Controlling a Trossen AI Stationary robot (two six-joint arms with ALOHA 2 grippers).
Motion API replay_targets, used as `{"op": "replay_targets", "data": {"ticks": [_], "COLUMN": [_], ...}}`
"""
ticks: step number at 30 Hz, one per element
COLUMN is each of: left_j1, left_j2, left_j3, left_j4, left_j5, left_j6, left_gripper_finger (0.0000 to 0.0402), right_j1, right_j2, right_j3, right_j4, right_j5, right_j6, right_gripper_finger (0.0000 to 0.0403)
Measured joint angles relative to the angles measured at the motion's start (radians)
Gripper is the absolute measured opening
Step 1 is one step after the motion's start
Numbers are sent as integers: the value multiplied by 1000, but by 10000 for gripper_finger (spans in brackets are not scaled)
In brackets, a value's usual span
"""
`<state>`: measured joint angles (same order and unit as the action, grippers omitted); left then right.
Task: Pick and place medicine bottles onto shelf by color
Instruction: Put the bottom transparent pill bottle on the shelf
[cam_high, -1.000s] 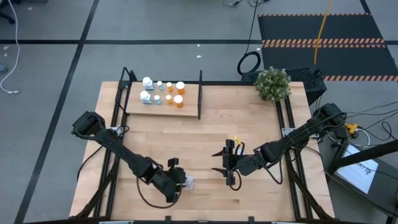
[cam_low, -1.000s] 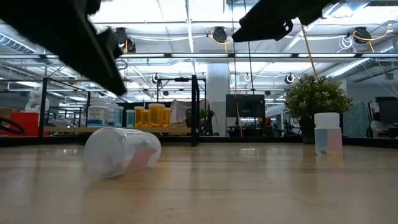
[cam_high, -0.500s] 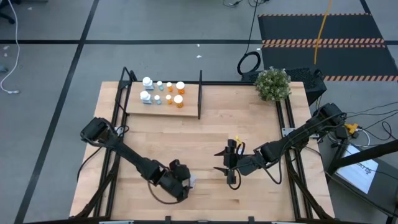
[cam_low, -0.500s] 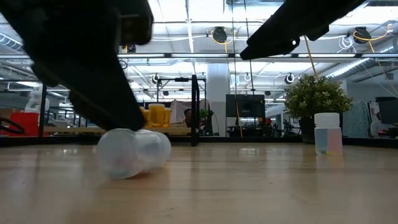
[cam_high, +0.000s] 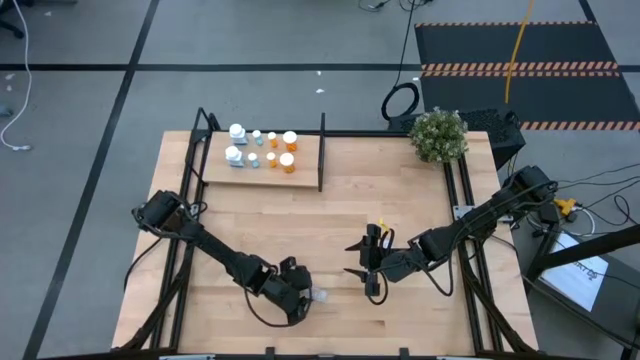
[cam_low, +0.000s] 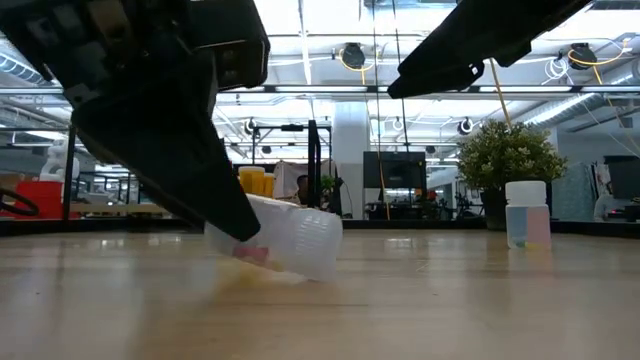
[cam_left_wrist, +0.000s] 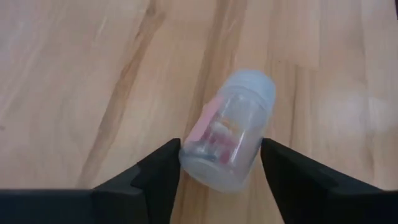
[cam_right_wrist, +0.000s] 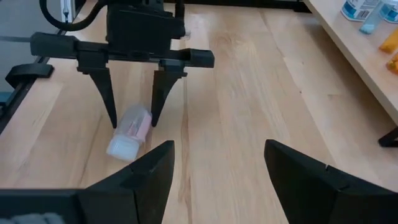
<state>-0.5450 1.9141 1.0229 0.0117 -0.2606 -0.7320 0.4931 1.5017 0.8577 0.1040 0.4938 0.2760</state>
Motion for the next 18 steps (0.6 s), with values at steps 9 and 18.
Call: {"op": "replay_targets", "data": {"ticks": [9, 18], "left_j1": [29, 38], "left_j2": [0, 0], "left_j3": [0, 0], "left_j4": [1, -74], "left_j5": [-4, 25], "left_j6": [201, 234], "left_gripper_finger": [166, 234], "right_j1": [0, 0], "right_j2": [0, 0], "right_j3": [0, 0], "right_j4": [1, 0], "right_j5": [0, 0], "right_j6": [-7, -8], "right_gripper_finger": [242, 242]}}
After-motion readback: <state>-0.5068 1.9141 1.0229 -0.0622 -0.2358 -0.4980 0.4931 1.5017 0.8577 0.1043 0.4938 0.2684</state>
